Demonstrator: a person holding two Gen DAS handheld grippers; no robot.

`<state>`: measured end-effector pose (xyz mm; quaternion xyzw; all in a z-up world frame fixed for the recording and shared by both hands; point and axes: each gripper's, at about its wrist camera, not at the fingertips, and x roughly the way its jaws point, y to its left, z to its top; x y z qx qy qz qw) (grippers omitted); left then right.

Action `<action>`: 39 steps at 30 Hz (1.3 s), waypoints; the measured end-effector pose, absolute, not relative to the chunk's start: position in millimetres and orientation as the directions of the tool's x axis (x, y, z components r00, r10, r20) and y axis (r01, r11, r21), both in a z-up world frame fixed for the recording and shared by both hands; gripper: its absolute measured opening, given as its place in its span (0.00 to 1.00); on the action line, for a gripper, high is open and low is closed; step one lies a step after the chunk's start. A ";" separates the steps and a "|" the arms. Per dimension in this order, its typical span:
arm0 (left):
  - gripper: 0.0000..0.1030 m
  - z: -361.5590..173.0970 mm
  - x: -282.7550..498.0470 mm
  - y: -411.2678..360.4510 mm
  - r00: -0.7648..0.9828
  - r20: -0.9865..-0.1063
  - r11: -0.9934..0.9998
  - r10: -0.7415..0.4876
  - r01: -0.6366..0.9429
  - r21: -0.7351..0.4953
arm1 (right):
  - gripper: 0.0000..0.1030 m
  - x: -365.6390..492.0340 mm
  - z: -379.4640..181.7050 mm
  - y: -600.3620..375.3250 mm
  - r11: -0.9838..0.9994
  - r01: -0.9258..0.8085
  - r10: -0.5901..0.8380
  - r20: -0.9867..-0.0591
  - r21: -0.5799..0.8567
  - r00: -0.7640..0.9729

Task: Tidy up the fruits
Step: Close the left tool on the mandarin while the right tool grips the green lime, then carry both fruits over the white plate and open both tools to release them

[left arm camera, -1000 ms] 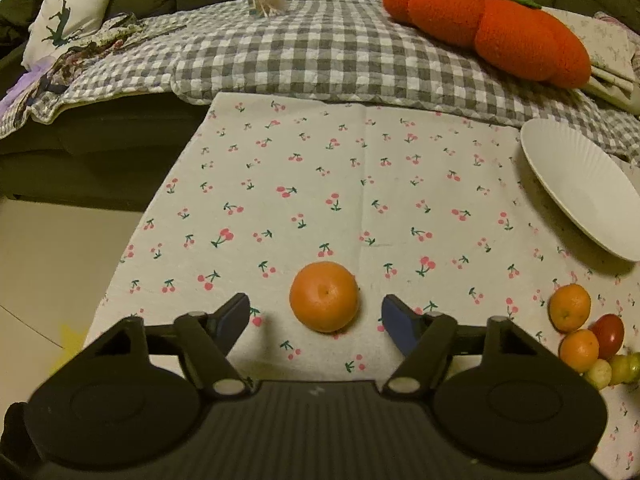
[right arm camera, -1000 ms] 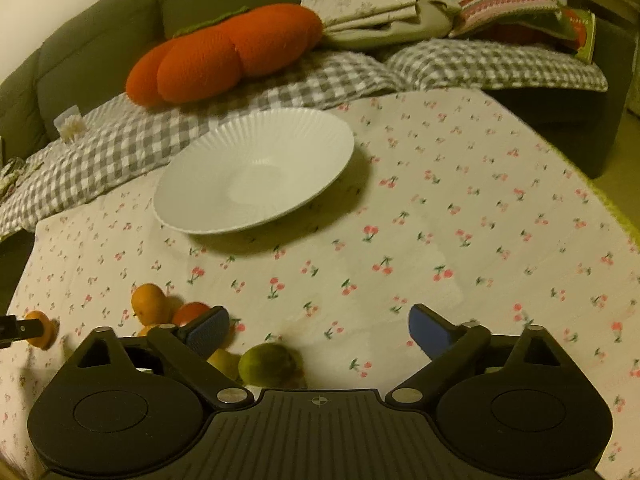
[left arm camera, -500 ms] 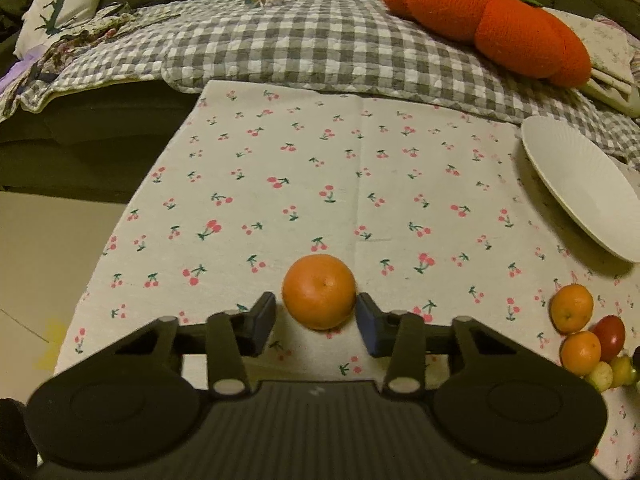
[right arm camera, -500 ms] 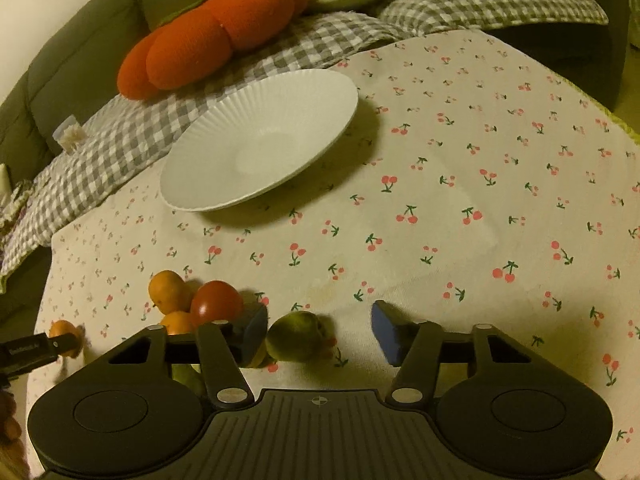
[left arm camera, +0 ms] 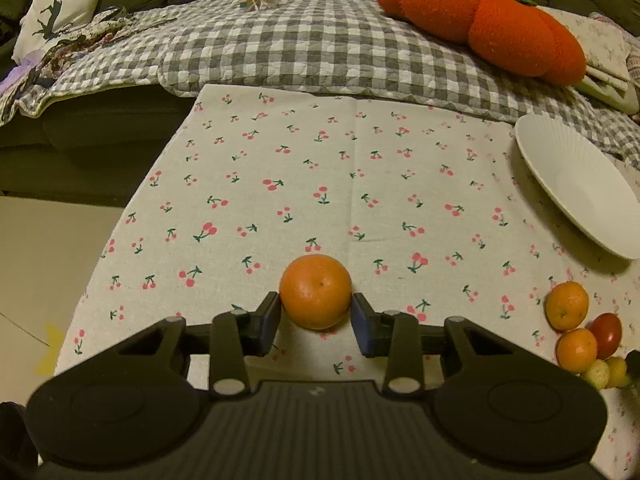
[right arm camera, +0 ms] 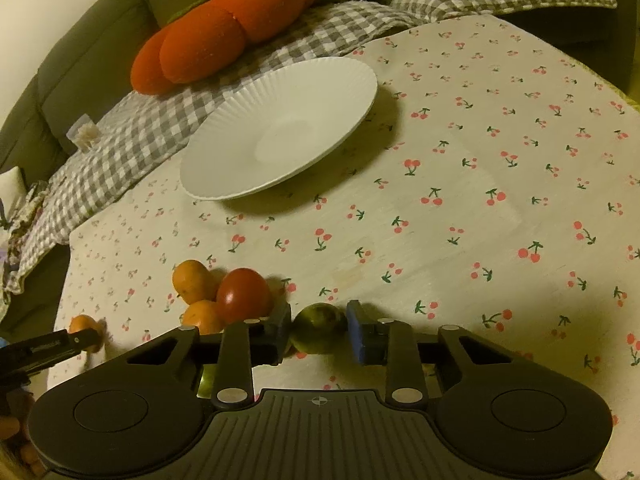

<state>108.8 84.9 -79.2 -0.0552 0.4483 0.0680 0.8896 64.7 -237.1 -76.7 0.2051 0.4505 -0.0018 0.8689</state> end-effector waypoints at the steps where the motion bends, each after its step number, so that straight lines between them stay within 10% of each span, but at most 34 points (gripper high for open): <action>1: 0.35 -78.1 108.4 84.5 0.591 -0.804 0.985 0.065 -0.167 -0.043 | 0.28 64.8 -76.1 -237.0 0.916 0.186 0.184 -0.783 0.356 0.594; 39: 0.35 -36.3 178.3 -70.2 0.707 -0.658 0.965 -0.260 0.170 -0.198 | 0.28 150.4 -32.8 -266.1 0.939 0.099 0.145 -0.638 0.330 0.756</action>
